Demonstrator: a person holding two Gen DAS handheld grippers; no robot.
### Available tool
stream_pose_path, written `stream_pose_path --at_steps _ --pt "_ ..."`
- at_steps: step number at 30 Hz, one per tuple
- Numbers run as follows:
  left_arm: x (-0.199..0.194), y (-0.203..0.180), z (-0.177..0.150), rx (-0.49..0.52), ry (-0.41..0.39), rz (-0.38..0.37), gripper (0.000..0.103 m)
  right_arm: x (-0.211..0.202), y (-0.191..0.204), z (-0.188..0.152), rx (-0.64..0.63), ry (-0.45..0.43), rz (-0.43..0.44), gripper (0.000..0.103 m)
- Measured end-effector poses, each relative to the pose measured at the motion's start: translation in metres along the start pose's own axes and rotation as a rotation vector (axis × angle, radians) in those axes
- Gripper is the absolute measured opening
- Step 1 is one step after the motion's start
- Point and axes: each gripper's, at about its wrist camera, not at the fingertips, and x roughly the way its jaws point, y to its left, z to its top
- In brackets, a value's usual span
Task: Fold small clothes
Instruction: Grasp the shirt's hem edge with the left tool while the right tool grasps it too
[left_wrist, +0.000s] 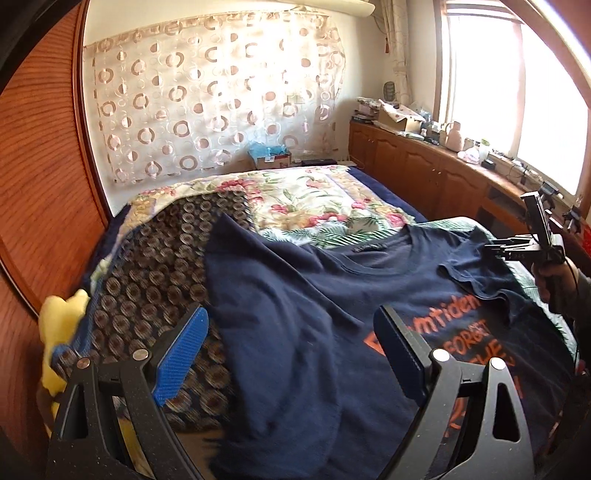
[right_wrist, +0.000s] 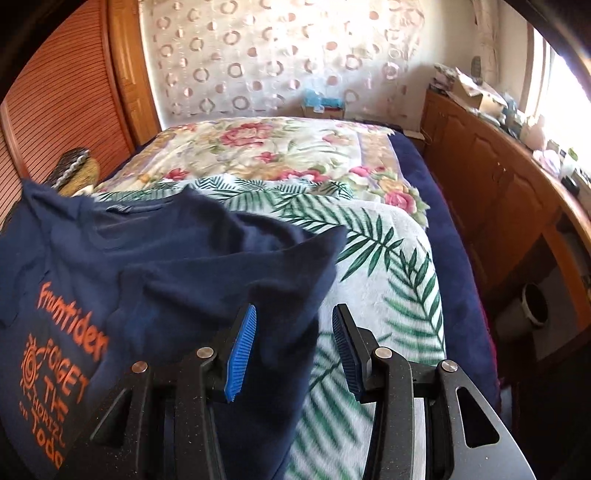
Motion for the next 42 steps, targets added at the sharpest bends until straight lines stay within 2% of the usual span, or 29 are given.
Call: stream_pose_path --at_steps 5,7,8,9,10,11,12,16,18,24,30,34,39,41,42 --pt "0.009 0.016 0.014 -0.003 0.015 -0.001 0.09 0.02 -0.007 0.017 0.014 0.009 0.02 0.045" --pt "0.014 0.023 0.019 -0.013 0.022 -0.003 0.084 0.021 -0.007 0.02 0.008 0.007 0.021 0.045" --pt "0.016 0.026 0.021 -0.017 0.026 -0.005 0.082 0.023 -0.007 0.022 0.002 0.003 0.029 0.041" --pt "0.019 0.029 0.023 -0.018 0.032 -0.008 0.08 0.024 -0.008 0.023 -0.005 0.004 0.042 0.031" --pt "0.023 0.03 0.025 -0.014 0.04 -0.01 0.077 0.024 -0.008 0.023 -0.019 0.001 0.051 0.026" --pt "0.026 0.031 0.027 -0.012 0.049 -0.005 0.076 0.024 -0.007 0.024 -0.034 -0.005 0.06 0.012" --pt "0.029 0.033 0.029 -0.011 0.056 0.005 0.074 0.023 -0.005 0.027 -0.049 -0.028 0.056 0.006" --pt "0.041 0.043 0.037 -0.014 0.077 0.023 0.071 0.017 -0.016 0.031 -0.022 -0.122 0.018 0.005" --pt "0.045 0.048 0.041 -0.021 0.087 0.019 0.069 0.021 -0.02 0.03 -0.015 -0.11 0.039 0.005" --pt "0.063 0.057 0.047 -0.038 0.134 0.005 0.057 0.039 -0.017 0.019 -0.054 -0.055 0.025 0.005" --pt "0.078 0.059 0.05 -0.026 0.173 -0.002 0.056 0.042 -0.021 0.032 -0.053 -0.042 0.048 0.005" --pt "0.087 0.058 0.054 -0.011 0.196 -0.017 0.045 0.042 -0.023 0.034 -0.046 -0.04 0.053 0.005" --pt "0.098 0.057 0.06 0.016 0.228 -0.036 0.041 0.042 -0.023 0.033 -0.044 -0.043 0.055 0.005" --pt "0.1 0.056 0.061 0.025 0.233 -0.052 0.028 0.042 -0.022 0.033 -0.047 -0.045 0.055 0.005" --pt "0.099 0.055 0.061 0.031 0.228 -0.06 0.01 0.042 -0.022 0.033 -0.05 -0.046 0.051 0.005"
